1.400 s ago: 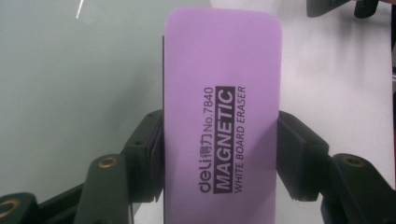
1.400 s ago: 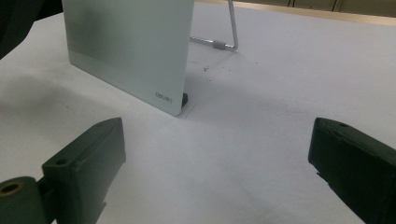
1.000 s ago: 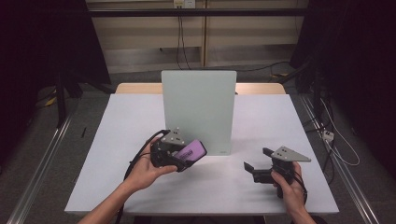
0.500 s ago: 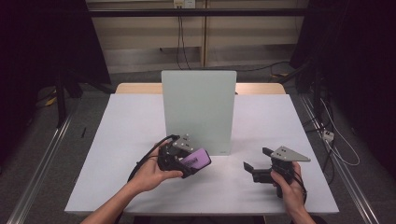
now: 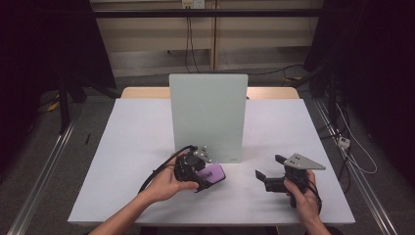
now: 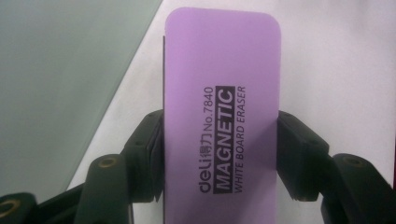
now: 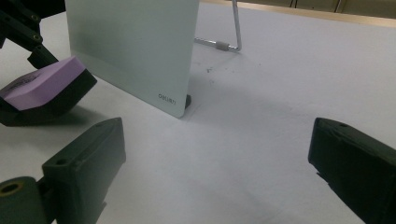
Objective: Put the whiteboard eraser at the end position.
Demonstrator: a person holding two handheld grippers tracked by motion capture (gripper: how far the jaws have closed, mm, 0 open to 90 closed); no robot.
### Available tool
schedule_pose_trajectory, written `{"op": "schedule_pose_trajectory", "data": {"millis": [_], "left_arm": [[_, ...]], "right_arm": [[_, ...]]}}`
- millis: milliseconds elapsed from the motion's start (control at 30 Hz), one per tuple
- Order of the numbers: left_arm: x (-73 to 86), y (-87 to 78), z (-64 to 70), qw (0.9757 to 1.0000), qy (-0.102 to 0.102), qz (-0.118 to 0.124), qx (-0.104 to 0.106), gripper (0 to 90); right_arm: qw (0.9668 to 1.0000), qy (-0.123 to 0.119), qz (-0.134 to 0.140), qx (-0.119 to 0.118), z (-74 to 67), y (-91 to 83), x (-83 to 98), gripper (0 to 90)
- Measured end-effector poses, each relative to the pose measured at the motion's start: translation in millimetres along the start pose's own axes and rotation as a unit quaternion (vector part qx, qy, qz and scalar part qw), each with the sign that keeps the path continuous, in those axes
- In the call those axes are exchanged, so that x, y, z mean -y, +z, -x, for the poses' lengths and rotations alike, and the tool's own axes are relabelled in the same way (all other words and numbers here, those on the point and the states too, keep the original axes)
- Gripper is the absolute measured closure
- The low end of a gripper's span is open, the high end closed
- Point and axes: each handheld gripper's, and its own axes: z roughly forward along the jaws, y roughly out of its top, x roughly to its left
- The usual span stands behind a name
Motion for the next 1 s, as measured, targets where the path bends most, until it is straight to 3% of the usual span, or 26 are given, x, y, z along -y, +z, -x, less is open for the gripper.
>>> {"op": "schedule_pose_trajectory", "data": {"millis": [167, 767, 1000], "left_arm": [[-2.0, 4.9, -1.5, 0.9999, 0.005, -0.013, 0.001, 40.9], [-2.4, 16.3, 0.7, 0.9997, 0.014, -0.021, 0.007, 40.8], [-1.2, 17.5, 1.4, 0.9998, 0.011, -0.013, 0.008, 40.7]], "right_arm": [[1.0, -0.001, -0.001, -0.001, -0.1, 0.4, -0.1, 4.1], [1.0, 0.0, 0.0, -0.001, -0.3, 0.8, -0.1, 4.1], [1.0, 0.001, 0.0, -0.001, -0.3, 0.7, 0.0, 4.1]]}}
